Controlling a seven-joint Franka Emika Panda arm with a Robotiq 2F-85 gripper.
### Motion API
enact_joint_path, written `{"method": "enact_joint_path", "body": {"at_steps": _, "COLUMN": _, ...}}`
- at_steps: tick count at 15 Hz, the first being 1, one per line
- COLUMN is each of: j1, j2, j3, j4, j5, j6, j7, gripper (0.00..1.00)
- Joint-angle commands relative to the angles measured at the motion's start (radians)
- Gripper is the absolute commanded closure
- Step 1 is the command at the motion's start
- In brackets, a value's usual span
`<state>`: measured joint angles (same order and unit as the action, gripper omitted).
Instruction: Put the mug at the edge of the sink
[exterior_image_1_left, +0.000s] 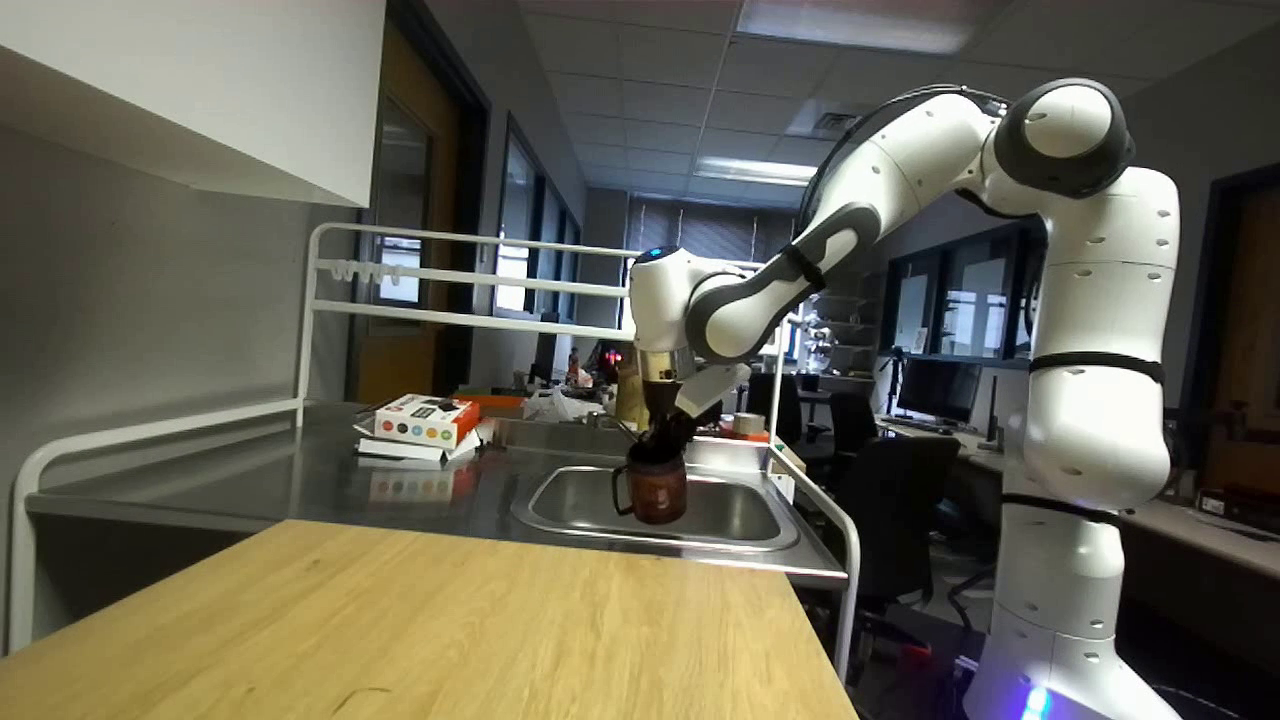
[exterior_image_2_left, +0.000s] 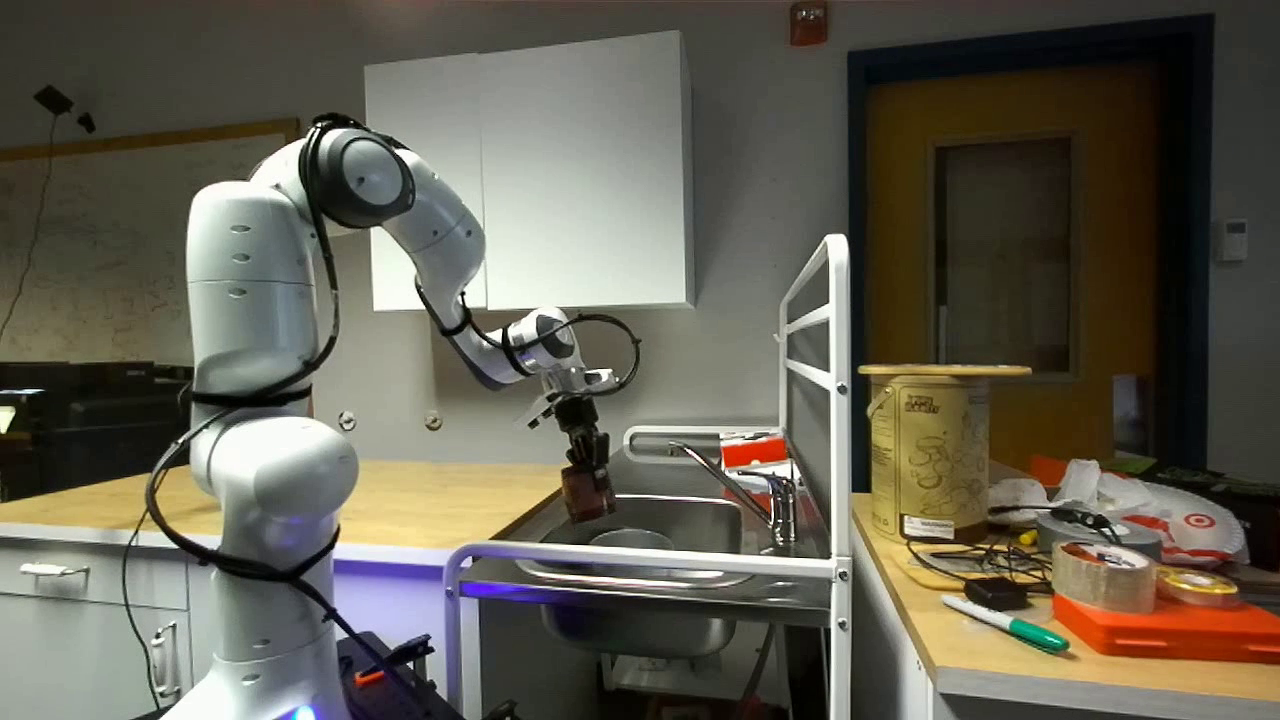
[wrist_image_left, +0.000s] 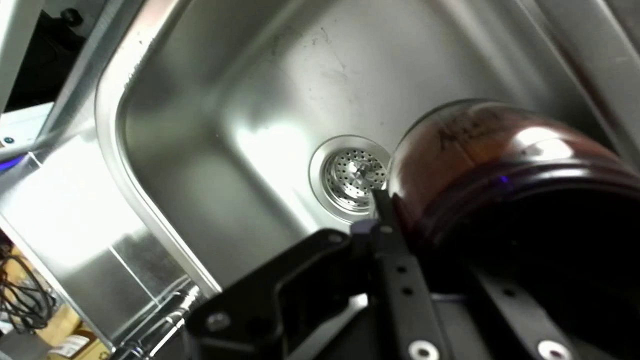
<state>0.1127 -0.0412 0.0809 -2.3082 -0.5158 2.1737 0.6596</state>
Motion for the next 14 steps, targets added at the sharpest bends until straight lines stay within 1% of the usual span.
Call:
{"method": "enact_joint_path", "body": {"at_steps": 1, "j1": 0.016, "j2": -0.02, "j3": 0.038, "j4": 0.038, "j5": 0.047, "j6": -0.003, "j7": -0.137, "gripper": 0.91}}
{"method": "enact_joint_path", "body": {"at_steps": 4, "j1": 0.037, "j2": -0.01, "j3": 0.064, "j4": 0.06, "j5": 0.08, "j6": 0.014, "j7": -0.259, "gripper": 0.91}}
{"method": "enact_joint_path", "body": {"at_steps": 8, "j1": 0.061, "j2": 0.015, "j3": 0.088, "j4": 0.091, "j5": 0.147, "j6": 0.032, "j7": -0.456, "gripper": 0.91}}
{"method": "enact_joint_path", "body": {"at_steps": 14, "j1": 0.068, "j2": 0.072, "j3": 0.092, "j4": 0.132, "j5": 0.247, "j6": 0.029, "j7": -0.753, "gripper": 0.91}}
